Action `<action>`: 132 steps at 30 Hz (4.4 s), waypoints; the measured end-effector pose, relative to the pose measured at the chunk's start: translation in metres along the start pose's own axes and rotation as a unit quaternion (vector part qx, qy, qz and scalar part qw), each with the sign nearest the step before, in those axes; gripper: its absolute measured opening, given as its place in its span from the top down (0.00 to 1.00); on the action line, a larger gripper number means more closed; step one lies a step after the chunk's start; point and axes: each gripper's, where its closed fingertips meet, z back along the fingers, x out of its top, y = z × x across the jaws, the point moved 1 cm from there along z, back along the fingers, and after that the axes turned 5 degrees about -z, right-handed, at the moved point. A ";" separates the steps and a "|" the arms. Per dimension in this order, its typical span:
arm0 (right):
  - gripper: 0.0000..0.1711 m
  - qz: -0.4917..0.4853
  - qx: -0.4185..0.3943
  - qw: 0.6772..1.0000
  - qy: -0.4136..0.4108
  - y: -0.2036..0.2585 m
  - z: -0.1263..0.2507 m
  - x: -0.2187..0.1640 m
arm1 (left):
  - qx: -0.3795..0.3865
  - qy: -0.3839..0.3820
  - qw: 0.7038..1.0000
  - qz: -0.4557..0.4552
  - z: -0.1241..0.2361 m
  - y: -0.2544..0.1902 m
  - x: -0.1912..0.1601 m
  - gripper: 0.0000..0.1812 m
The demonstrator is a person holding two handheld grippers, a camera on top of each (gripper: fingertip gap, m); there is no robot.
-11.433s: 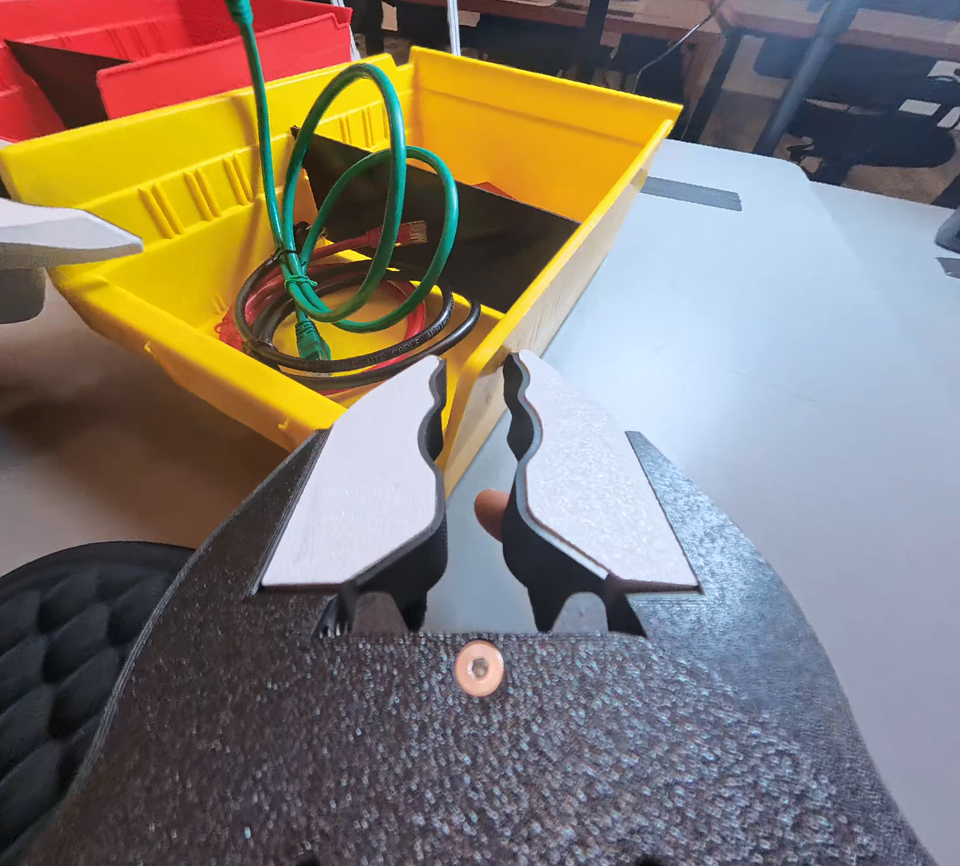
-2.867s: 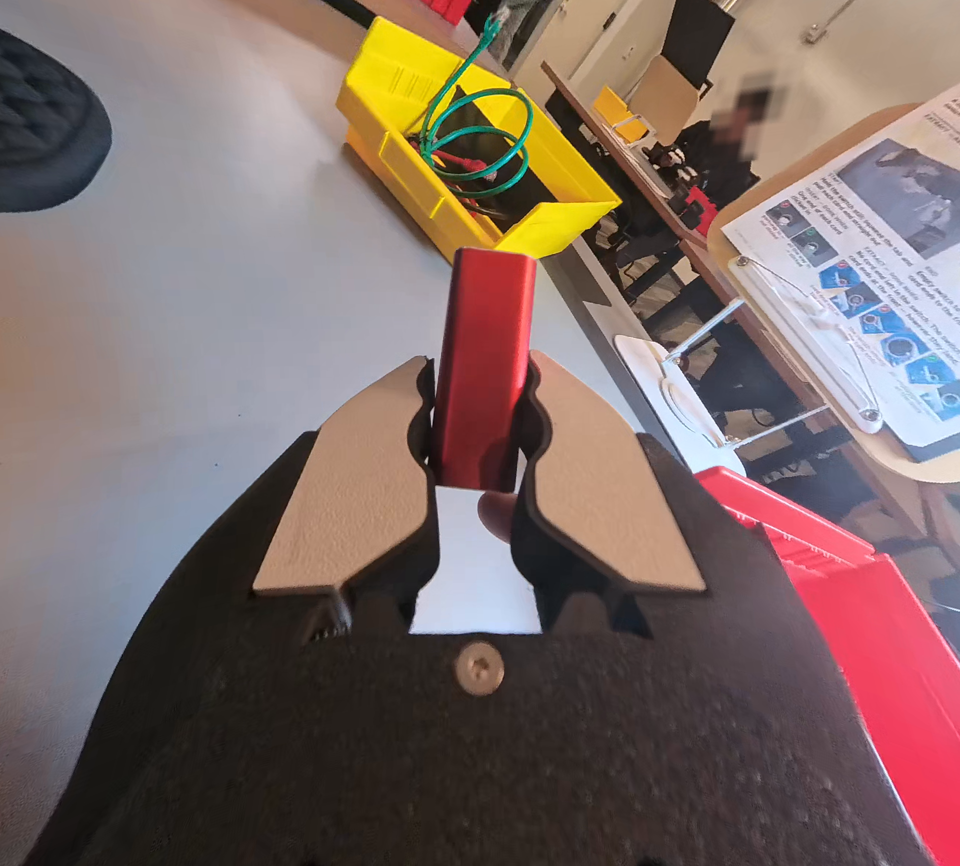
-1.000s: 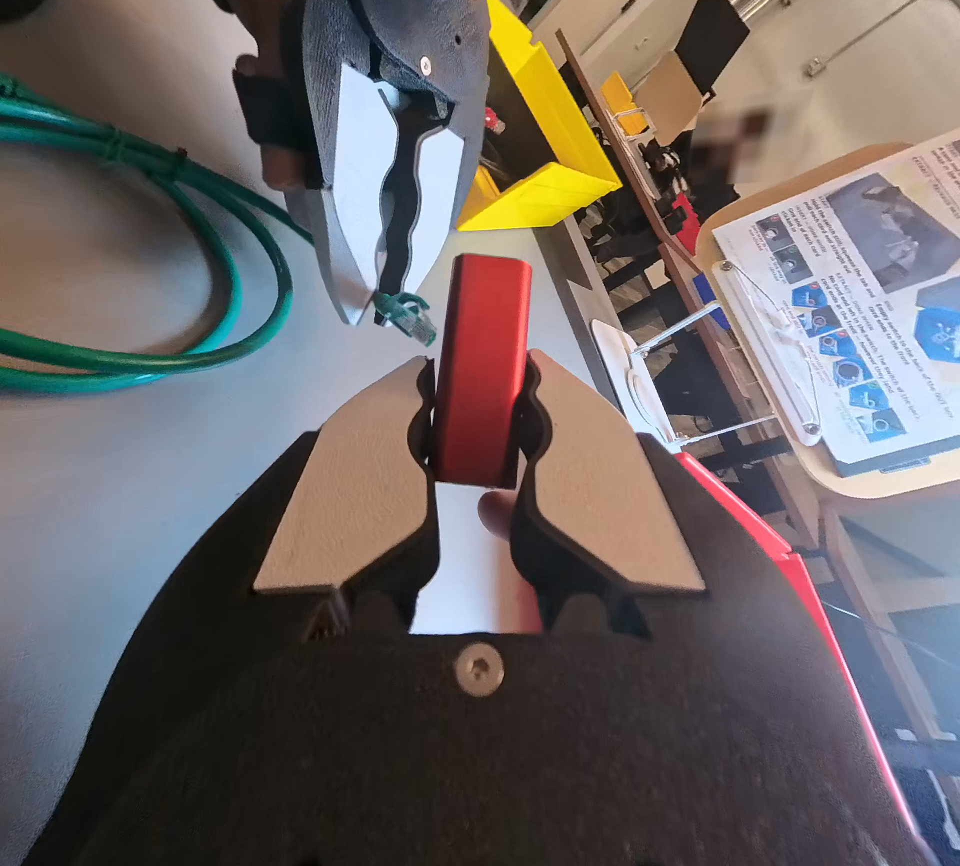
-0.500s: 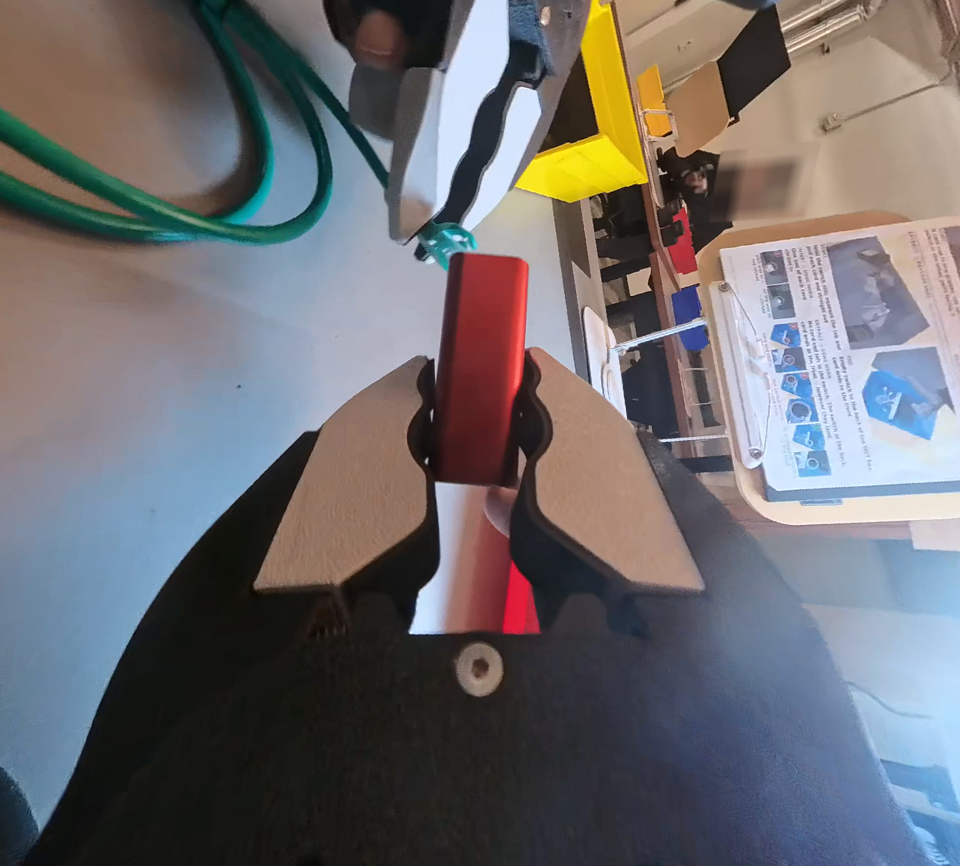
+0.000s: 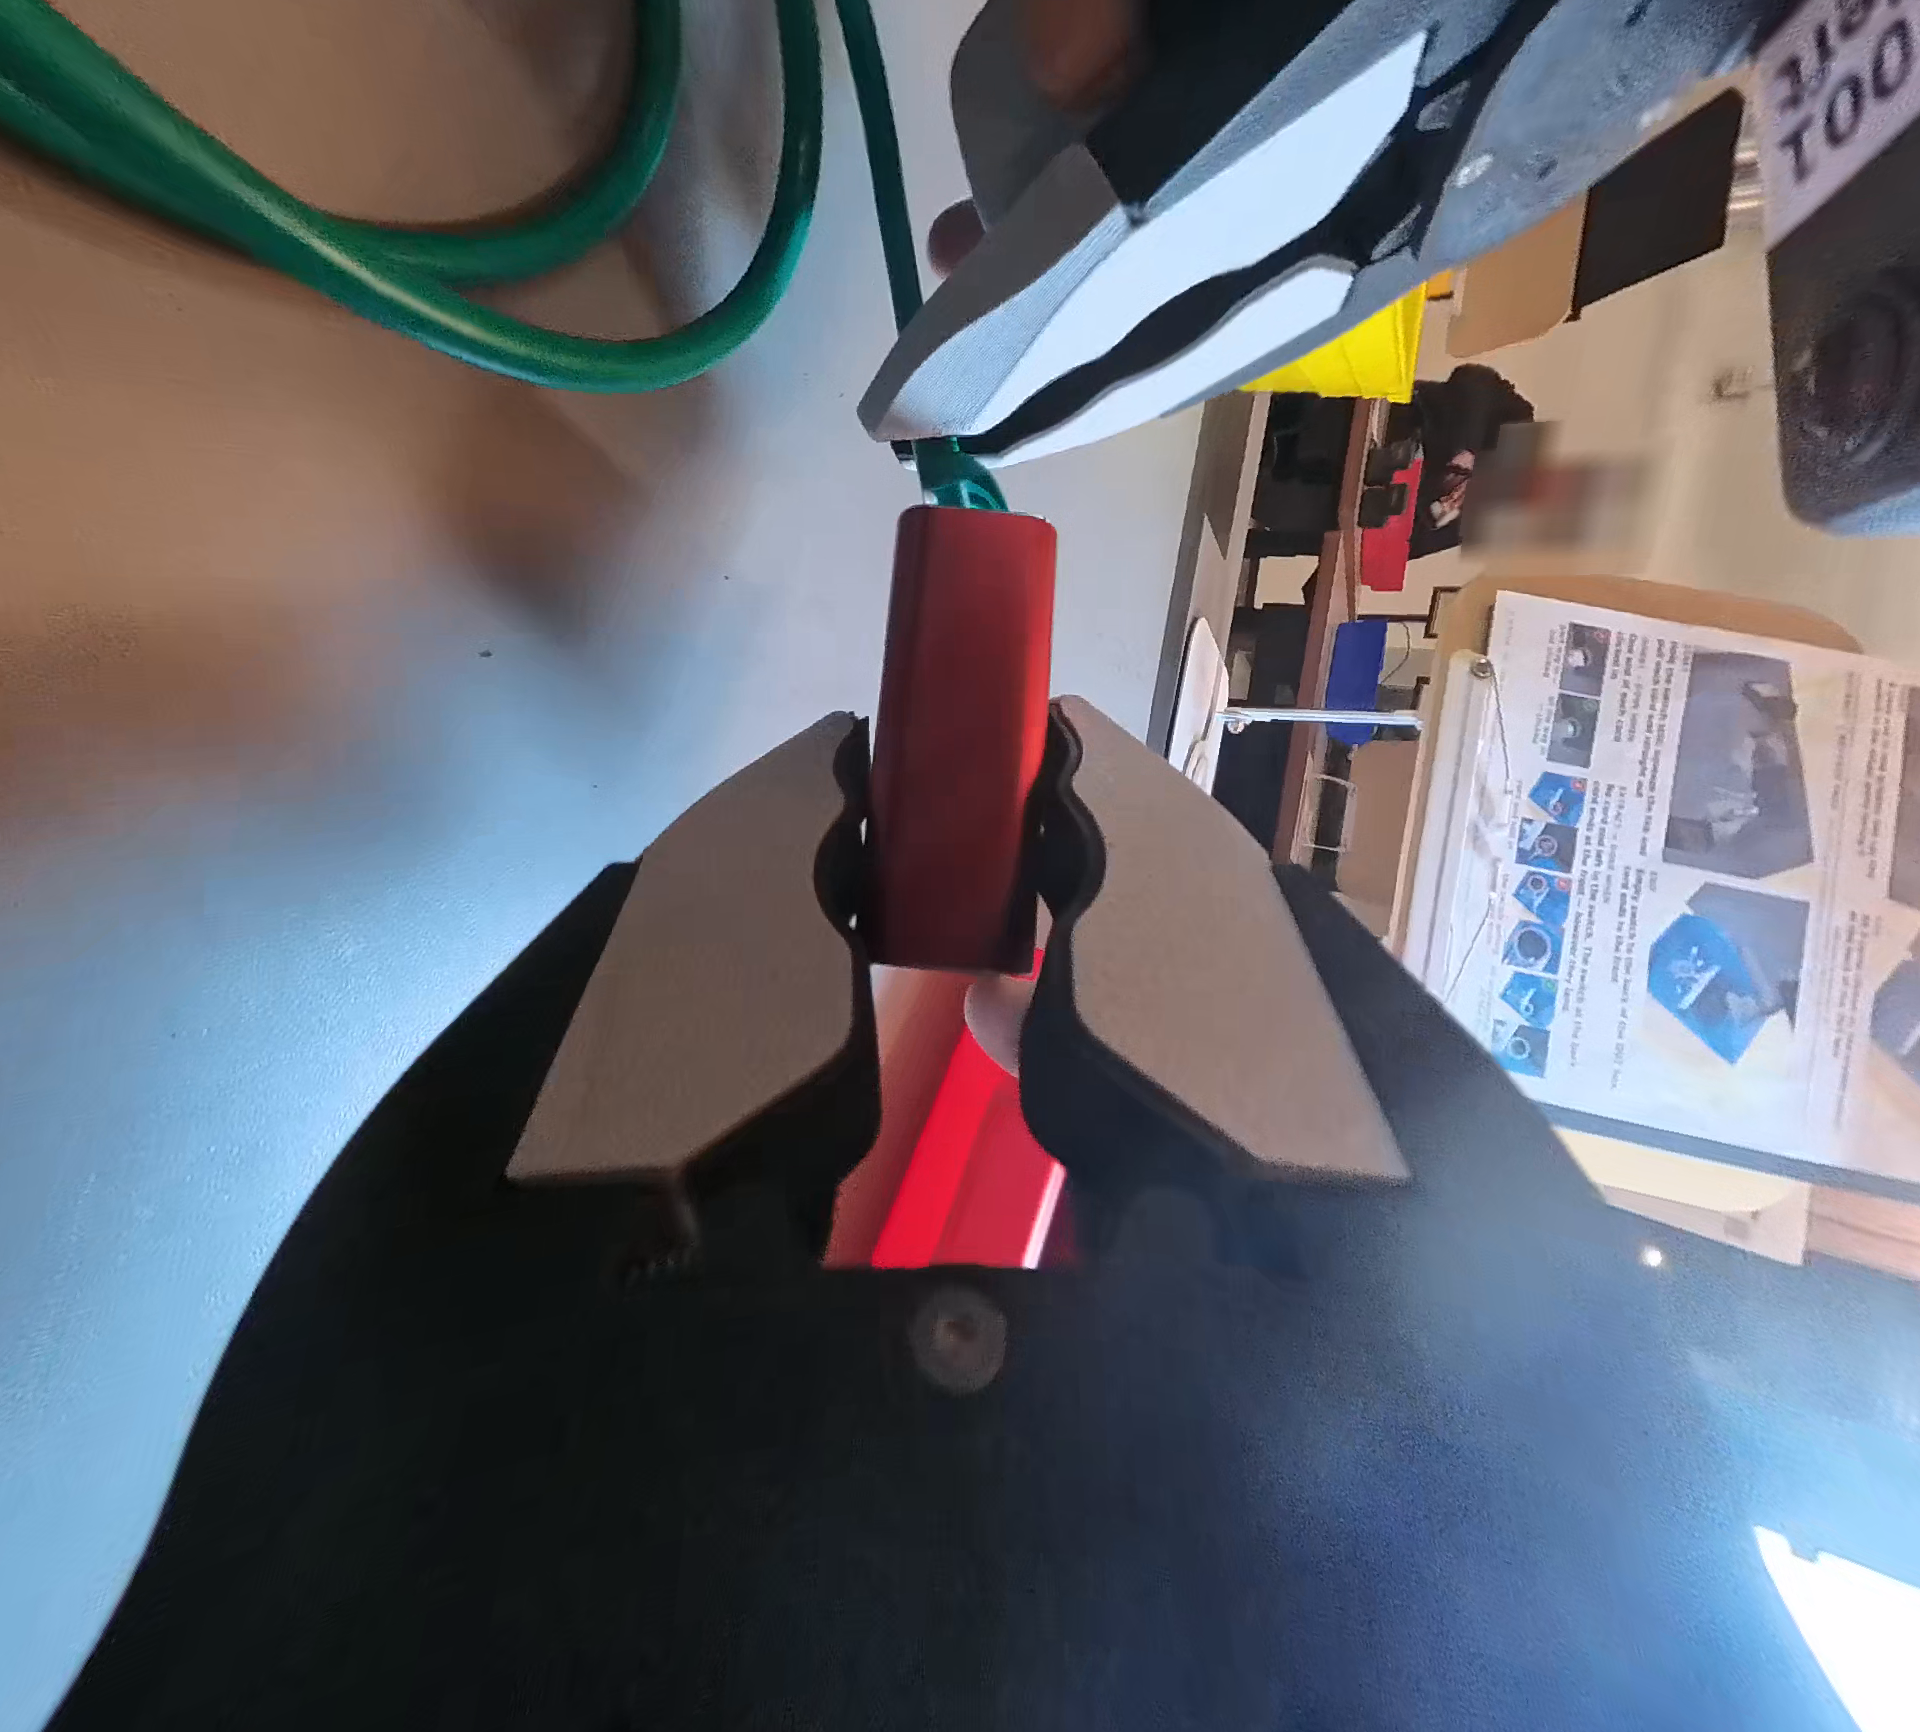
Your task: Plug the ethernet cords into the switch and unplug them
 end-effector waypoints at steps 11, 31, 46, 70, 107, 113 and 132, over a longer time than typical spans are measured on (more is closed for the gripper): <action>0.83 0.078 0.035 0.996 -0.029 0.005 0.003 0.019 | -0.060 0.001 0.997 -0.043 0.005 -0.022 -0.003 0.95; 0.83 0.099 -0.005 0.995 0.007 -0.017 0.025 0.006 | -0.072 -0.110 0.991 -0.023 0.021 -0.041 0.030 0.95; 0.83 0.067 -0.043 0.996 0.041 -0.039 0.022 -0.005 | -0.049 -0.174 0.983 -0.013 0.037 -0.034 0.042 0.94; 0.83 -0.117 0.057 0.990 0.048 -0.042 0.042 0.008 | 0.119 -0.202 0.959 -0.156 0.062 -0.033 0.057 0.81; 0.84 -0.581 0.116 0.723 -0.356 -0.226 0.087 0.050 | -0.019 -0.543 0.840 0.003 0.202 -0.005 0.151 0.84; 0.84 -0.403 -0.051 0.900 -0.157 -0.214 0.079 0.019 | 0.156 -0.455 0.876 -0.042 0.207 0.008 0.144 0.79; 0.83 -0.260 -0.044 0.952 -0.155 -0.186 0.054 0.061 | 0.301 -0.324 0.855 -0.271 0.163 0.003 0.123 0.81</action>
